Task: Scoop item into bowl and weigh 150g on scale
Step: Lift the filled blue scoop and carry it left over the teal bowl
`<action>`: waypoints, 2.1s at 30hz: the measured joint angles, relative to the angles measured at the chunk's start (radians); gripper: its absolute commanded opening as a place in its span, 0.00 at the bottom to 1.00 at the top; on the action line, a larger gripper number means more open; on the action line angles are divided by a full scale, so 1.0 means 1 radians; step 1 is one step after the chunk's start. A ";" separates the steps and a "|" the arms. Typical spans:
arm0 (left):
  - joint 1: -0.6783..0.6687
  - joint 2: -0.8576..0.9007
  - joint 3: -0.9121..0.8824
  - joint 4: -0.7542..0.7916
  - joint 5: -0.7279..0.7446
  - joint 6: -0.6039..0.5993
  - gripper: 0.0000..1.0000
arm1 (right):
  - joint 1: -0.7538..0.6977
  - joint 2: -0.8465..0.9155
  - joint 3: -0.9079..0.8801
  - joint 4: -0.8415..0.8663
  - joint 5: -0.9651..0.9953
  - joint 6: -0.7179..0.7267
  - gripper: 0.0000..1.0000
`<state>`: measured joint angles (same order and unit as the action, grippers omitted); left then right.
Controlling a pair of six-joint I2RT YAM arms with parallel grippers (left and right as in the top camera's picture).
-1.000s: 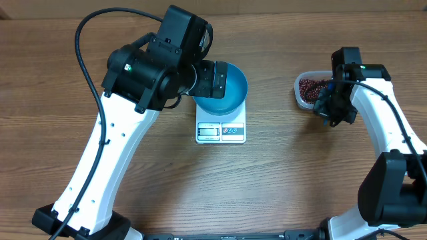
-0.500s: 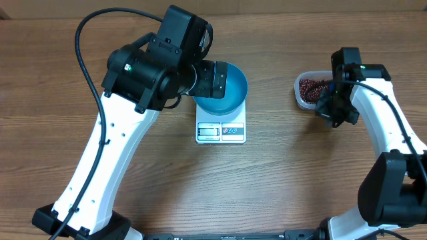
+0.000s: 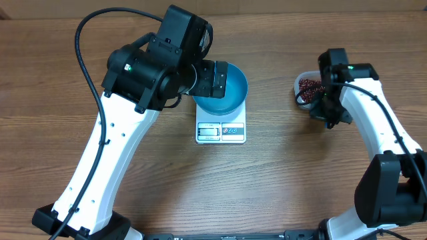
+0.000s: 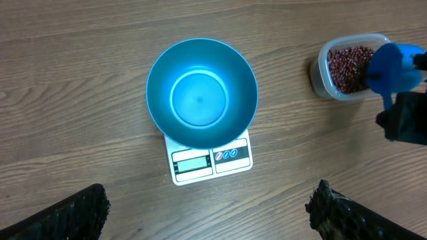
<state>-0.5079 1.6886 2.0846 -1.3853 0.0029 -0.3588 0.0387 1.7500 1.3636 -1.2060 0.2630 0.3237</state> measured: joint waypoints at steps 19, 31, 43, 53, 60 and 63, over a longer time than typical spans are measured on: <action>0.000 0.000 0.000 0.010 0.000 0.000 1.00 | 0.008 -0.012 0.221 -0.189 -0.073 -0.007 0.04; 0.000 0.000 0.000 0.010 0.000 0.000 1.00 | 0.008 -0.079 0.245 -0.246 -0.177 -0.014 0.04; 0.000 0.000 0.000 0.010 0.000 0.000 1.00 | 0.008 -0.145 0.245 -0.253 -0.544 -0.148 0.04; 0.000 0.000 0.000 0.009 0.000 0.000 0.99 | 0.008 -0.149 0.245 -0.275 -0.916 -0.378 0.04; 0.000 0.000 0.000 0.024 0.006 0.000 1.00 | 0.008 -0.149 0.245 -0.320 -1.122 -0.565 0.04; 0.000 0.000 0.000 0.058 0.035 0.000 1.00 | 0.008 -0.149 0.245 -0.321 -1.184 -0.603 0.04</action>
<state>-0.5079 1.6886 2.0846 -1.3270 0.0376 -0.3588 0.0463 1.6012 1.6085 -1.5269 -0.9215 -0.2798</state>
